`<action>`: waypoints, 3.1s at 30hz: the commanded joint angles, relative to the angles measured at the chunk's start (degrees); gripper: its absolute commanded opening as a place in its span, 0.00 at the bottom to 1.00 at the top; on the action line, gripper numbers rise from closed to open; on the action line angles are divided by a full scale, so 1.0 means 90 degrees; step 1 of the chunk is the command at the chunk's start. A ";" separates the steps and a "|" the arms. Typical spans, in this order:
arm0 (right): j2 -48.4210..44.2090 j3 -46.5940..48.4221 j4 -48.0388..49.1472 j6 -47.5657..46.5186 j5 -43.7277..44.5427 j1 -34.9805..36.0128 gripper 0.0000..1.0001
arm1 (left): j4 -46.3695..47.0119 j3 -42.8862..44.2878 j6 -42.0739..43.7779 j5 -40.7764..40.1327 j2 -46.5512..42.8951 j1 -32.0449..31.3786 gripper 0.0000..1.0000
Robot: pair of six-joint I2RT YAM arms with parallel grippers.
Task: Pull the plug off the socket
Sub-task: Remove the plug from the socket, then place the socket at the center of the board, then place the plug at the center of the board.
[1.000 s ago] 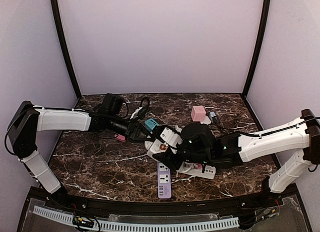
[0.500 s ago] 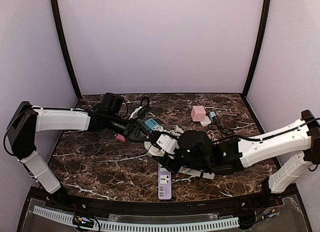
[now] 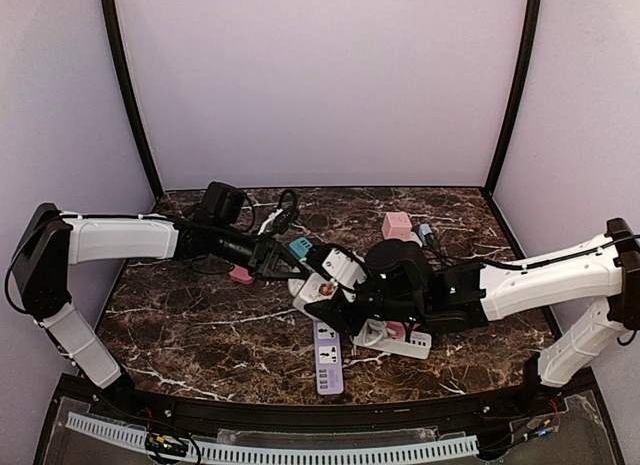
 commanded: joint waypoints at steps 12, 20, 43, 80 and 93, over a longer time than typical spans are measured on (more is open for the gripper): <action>-0.0774 -0.0601 -0.0009 0.1317 -0.0981 -0.1008 0.00 | -0.0446 -0.0009 0.0780 -0.0355 -0.0398 0.0396 0.01; -0.1057 -0.0717 -0.0067 0.0238 -0.1008 -0.0396 0.00 | -0.0401 0.0011 0.0624 -0.0095 -0.0288 0.0556 0.01; -0.1013 -0.0230 -0.0605 0.0577 0.0754 -0.0066 0.00 | -0.0351 -0.0008 0.0582 -0.0316 -0.0418 0.0824 0.01; -0.1475 -0.1025 -0.1362 0.1348 -0.0290 -0.5612 0.00 | -0.1967 0.0366 0.1242 -0.3186 -0.0187 0.2671 0.43; 0.0287 -0.0862 -0.0668 0.1426 -0.1152 -0.6596 0.09 | -0.2023 0.0191 0.1385 -0.4676 -0.1128 0.2693 0.98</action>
